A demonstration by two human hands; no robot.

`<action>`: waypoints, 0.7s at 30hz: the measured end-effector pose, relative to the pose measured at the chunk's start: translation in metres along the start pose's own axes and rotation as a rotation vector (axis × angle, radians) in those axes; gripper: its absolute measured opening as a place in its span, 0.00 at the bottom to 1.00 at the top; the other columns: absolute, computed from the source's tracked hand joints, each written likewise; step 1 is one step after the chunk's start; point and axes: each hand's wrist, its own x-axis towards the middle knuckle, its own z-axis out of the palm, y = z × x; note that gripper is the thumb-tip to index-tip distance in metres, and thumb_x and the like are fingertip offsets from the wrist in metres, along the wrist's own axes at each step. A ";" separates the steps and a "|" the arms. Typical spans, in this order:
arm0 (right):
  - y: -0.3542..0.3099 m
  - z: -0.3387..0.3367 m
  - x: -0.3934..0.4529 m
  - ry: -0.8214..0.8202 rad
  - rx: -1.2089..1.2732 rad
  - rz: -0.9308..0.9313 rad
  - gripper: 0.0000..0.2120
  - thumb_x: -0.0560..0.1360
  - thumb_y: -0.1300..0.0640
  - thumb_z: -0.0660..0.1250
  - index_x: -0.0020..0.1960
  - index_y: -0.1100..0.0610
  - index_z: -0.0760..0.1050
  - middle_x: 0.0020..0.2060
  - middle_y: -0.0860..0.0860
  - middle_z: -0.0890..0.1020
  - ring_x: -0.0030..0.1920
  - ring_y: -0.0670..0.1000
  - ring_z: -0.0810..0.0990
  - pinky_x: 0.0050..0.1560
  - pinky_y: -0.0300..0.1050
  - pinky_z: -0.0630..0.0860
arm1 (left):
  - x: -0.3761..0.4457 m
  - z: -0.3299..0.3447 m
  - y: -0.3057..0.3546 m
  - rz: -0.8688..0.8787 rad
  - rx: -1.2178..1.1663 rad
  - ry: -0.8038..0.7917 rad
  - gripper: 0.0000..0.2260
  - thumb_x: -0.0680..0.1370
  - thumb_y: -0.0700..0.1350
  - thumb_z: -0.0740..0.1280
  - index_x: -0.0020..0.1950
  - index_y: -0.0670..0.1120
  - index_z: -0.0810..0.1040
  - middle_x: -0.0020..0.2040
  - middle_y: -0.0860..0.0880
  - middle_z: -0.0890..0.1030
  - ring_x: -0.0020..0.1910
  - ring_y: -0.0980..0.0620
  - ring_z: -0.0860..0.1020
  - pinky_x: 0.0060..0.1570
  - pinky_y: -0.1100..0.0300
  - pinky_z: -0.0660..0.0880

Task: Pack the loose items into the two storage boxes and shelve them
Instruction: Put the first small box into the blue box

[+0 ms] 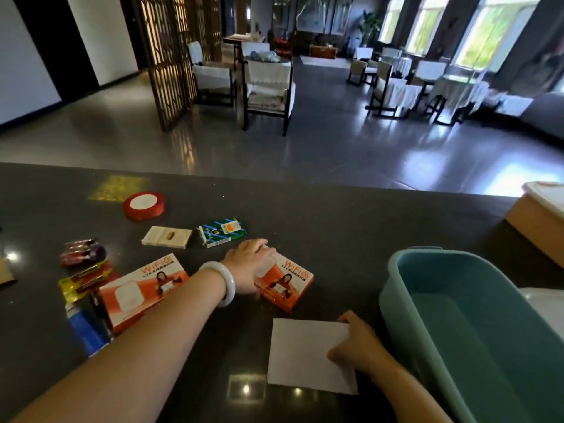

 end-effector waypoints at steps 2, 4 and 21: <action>-0.004 -0.002 0.008 -0.018 0.029 0.042 0.22 0.68 0.59 0.75 0.58 0.49 0.71 0.58 0.49 0.74 0.58 0.50 0.75 0.56 0.45 0.75 | 0.020 -0.004 -0.007 0.024 0.105 -0.129 0.49 0.69 0.47 0.76 0.79 0.56 0.45 0.79 0.53 0.43 0.77 0.48 0.41 0.74 0.41 0.48; -0.005 -0.001 0.017 -0.026 0.092 0.070 0.17 0.69 0.60 0.74 0.54 0.49 0.73 0.53 0.48 0.74 0.53 0.47 0.75 0.50 0.41 0.74 | 0.038 -0.004 -0.013 0.047 0.158 -0.211 0.52 0.68 0.49 0.77 0.78 0.57 0.42 0.79 0.54 0.40 0.77 0.48 0.38 0.73 0.40 0.44; -0.010 0.001 -0.001 0.092 0.405 -0.003 0.06 0.76 0.57 0.66 0.46 0.47 0.75 0.44 0.45 0.78 0.43 0.44 0.77 0.39 0.39 0.71 | 0.036 0.019 -0.025 0.028 -0.104 -0.002 0.50 0.63 0.60 0.77 0.78 0.55 0.52 0.70 0.55 0.58 0.70 0.51 0.59 0.68 0.50 0.64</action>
